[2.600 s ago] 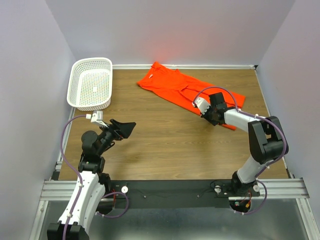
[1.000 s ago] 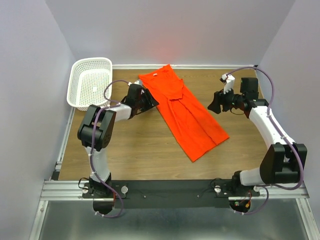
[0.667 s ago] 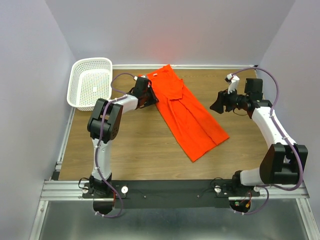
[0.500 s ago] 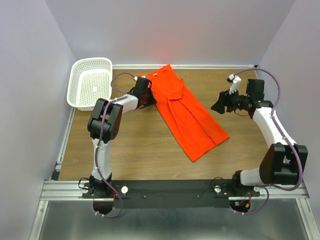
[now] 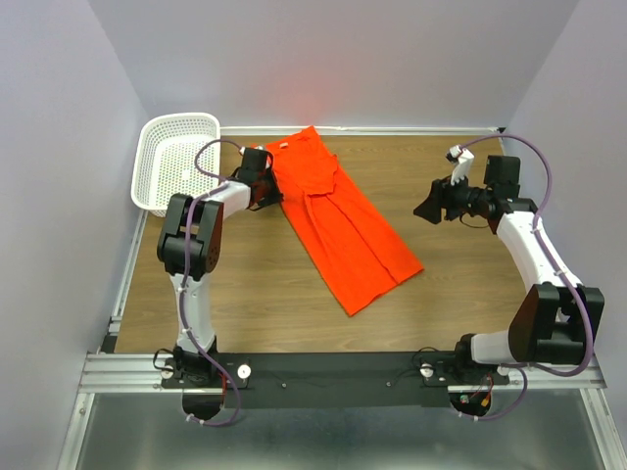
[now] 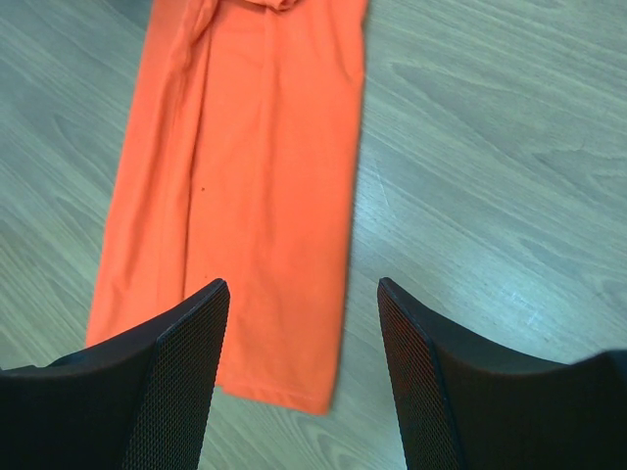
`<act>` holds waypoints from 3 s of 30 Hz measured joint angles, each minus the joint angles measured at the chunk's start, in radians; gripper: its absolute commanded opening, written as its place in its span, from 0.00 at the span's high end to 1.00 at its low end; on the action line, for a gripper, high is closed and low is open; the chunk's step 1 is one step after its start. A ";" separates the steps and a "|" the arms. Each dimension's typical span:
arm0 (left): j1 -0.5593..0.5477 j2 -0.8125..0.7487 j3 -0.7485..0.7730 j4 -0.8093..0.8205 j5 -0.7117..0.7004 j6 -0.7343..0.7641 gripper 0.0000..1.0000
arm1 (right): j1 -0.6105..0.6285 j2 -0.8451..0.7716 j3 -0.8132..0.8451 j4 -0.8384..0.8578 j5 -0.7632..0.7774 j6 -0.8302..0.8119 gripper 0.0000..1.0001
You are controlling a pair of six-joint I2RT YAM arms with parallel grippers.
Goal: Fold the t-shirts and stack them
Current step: Fold the tshirt
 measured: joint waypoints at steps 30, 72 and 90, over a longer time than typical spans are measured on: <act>-0.406 -1.109 -0.839 0.255 0.137 -0.038 0.33 | 0.039 0.352 -0.047 -0.139 0.052 -0.235 0.27; -1.145 -0.214 -0.249 -0.247 -0.656 0.170 0.94 | -0.041 0.000 -0.174 -0.600 0.024 -1.472 0.21; -1.144 -0.279 -0.343 -0.195 -0.653 0.176 1.00 | 0.073 0.212 -0.170 -0.575 -0.004 -1.714 0.30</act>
